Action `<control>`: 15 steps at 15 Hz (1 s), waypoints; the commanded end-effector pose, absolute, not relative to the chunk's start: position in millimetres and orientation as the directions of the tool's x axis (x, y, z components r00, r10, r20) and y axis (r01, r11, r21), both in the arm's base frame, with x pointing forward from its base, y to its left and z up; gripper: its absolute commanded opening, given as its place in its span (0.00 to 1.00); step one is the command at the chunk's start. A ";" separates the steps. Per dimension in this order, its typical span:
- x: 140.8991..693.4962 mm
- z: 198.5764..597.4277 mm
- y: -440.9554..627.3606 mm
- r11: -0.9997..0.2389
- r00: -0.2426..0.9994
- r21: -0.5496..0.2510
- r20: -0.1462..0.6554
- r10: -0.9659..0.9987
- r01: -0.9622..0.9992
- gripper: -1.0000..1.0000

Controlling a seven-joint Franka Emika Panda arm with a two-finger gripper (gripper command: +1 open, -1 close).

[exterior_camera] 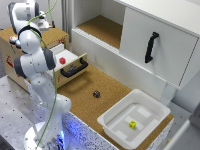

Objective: Switch off the green light

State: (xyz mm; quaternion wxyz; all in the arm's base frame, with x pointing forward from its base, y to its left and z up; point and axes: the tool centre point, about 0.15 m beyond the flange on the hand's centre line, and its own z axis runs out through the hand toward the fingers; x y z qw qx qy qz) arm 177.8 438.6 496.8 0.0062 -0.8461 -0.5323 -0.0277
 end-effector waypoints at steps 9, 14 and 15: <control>154.5 478.3 456.2 -0.363 0.361 0.003 0.084 0.929 0.932 0.00; 160.7 469.4 450.6 -0.379 0.377 0.003 0.078 0.923 0.926 0.00; 163.6 461.6 449.6 -0.387 0.386 0.002 0.072 0.920 0.922 0.00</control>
